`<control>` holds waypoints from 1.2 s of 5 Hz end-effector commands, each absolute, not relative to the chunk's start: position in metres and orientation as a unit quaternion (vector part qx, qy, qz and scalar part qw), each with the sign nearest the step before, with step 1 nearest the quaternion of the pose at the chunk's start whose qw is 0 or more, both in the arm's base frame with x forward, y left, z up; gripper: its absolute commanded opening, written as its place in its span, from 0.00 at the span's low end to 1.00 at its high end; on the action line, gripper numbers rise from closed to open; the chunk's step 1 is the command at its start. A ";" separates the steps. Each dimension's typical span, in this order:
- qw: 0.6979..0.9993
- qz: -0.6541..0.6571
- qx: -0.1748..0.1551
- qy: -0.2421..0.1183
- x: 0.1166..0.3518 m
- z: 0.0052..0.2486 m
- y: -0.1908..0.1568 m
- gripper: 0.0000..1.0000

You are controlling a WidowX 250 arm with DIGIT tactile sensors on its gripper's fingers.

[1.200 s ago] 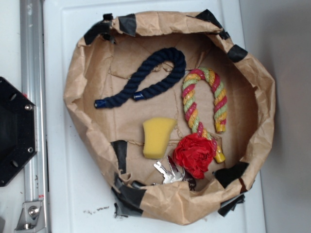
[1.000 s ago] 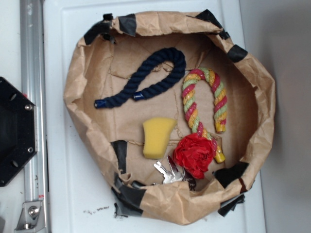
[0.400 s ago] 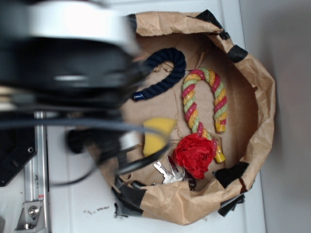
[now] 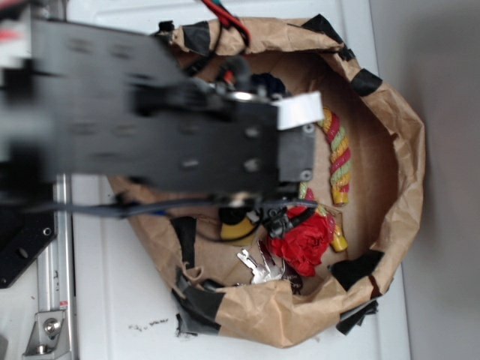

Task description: Grab the blue rope.

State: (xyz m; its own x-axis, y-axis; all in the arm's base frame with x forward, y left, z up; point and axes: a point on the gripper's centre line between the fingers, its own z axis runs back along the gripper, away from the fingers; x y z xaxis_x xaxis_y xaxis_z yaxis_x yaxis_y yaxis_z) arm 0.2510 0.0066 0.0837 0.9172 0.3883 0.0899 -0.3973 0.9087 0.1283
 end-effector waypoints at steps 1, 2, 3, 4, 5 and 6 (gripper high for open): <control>0.972 0.219 0.081 -0.014 0.258 0.042 0.060 1.00; 0.976 0.206 0.069 -0.003 0.259 0.034 0.065 1.00; 0.987 0.151 0.049 0.021 0.268 0.021 0.059 1.00; 0.990 0.131 0.041 0.032 0.276 0.015 0.059 1.00; 0.990 0.127 0.041 0.040 0.276 0.013 0.061 1.00; 0.990 0.124 0.060 0.037 0.275 0.014 0.058 0.00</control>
